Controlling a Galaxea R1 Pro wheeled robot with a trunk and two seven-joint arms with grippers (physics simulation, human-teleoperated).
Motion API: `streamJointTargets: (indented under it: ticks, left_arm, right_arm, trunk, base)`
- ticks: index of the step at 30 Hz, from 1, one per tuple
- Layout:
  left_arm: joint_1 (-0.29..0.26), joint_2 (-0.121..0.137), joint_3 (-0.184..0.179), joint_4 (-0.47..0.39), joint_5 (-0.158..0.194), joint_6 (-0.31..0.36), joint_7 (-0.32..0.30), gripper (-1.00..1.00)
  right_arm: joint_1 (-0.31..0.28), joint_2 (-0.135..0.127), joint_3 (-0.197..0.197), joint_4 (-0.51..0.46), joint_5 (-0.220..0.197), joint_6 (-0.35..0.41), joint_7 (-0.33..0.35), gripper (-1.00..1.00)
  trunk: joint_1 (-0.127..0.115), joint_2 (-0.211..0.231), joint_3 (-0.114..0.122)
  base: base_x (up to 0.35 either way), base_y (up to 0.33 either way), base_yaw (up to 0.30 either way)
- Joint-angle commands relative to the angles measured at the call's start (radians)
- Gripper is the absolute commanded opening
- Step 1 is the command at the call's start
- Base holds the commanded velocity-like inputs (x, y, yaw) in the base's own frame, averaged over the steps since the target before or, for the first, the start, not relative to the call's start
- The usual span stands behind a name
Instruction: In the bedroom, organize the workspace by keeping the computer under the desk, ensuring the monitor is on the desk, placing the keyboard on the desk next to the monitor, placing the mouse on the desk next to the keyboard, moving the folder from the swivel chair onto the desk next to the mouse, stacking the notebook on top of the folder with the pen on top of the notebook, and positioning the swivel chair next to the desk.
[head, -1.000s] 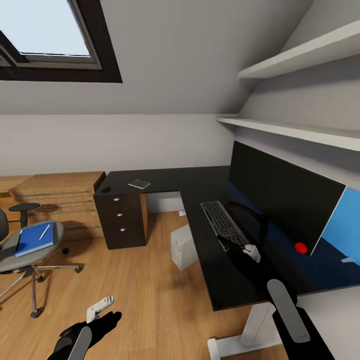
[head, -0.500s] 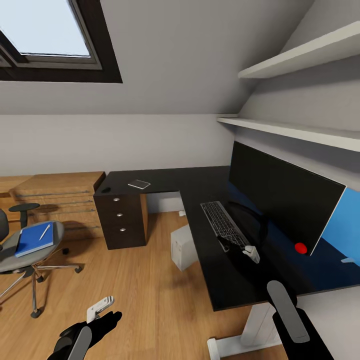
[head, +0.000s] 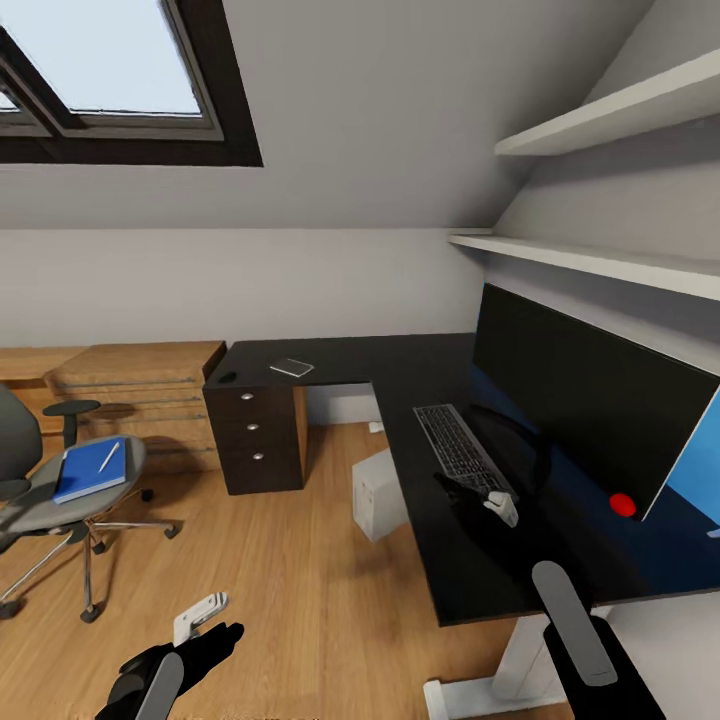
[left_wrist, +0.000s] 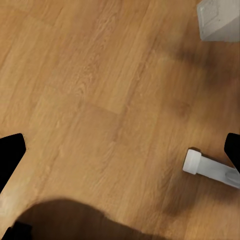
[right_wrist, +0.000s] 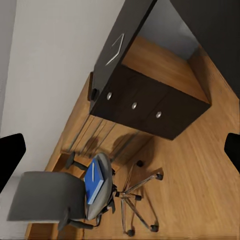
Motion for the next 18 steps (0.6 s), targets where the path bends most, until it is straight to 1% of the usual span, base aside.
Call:
streamJointTargets:
  ticks: [1,5,11,14,15,16,18]
  left_arm:
    - [-0.001,0.000,0.000,-0.001,0.010,0.004,0.008,1.00]
    - [-0.001,0.000,0.000,-0.001,0.010,0.003,0.008,1.00]
    - [-0.001,0.000,0.001,-0.001,0.012,0.003,0.009,1.00]
    - [-0.001,0.000,0.001,-0.001,0.012,0.003,0.009,1.00]
    - [-0.001,0.000,0.001,-0.001,0.012,0.003,0.010,1.00]
    - [-0.001,0.000,0.001,-0.001,0.012,0.003,0.010,1.00]
    - [-0.001,0.000,0.001,-0.001,0.012,0.003,0.010,1.00]
  right_arm:
    - [0.000,0.000,0.000,-0.001,-0.002,0.005,0.001,1.00]
    - [0.000,-0.001,-0.001,0.000,-0.002,0.005,0.009,1.00]
    - [0.000,-0.004,-0.010,0.022,-0.005,0.005,0.029,1.00]
    - [0.000,-0.004,-0.033,0.041,-0.007,0.005,0.033,1.00]
    - [0.000,-0.003,-0.070,0.053,-0.011,0.009,0.039,1.00]
    - [0.000,-0.003,-0.088,0.058,-0.012,0.011,0.058,1.00]
    - [0.000,-0.003,-0.094,0.061,-0.012,0.012,0.082,1.00]
  trunk:
    - [0.000,-0.001,-0.001]
    - [0.000,-0.001,-0.001]
    - [0.000,-0.001,-0.001]
    - [0.000,-0.001,-0.001]
    - [0.000,-0.001,-0.001]
    - [0.000,-0.001,-0.001]
    - [0.000,-0.001,-0.001]
  base:
    - [0.000,0.000,0.210]
    - [0.000,0.000,0.114]
    - [0.000,0.000,0.029]
    - [0.000,0.000,0.009]
    - [0.000,0.000,0.003]
    - [0.000,0.000,0.001]
    - [0.000,0.000,0.000]
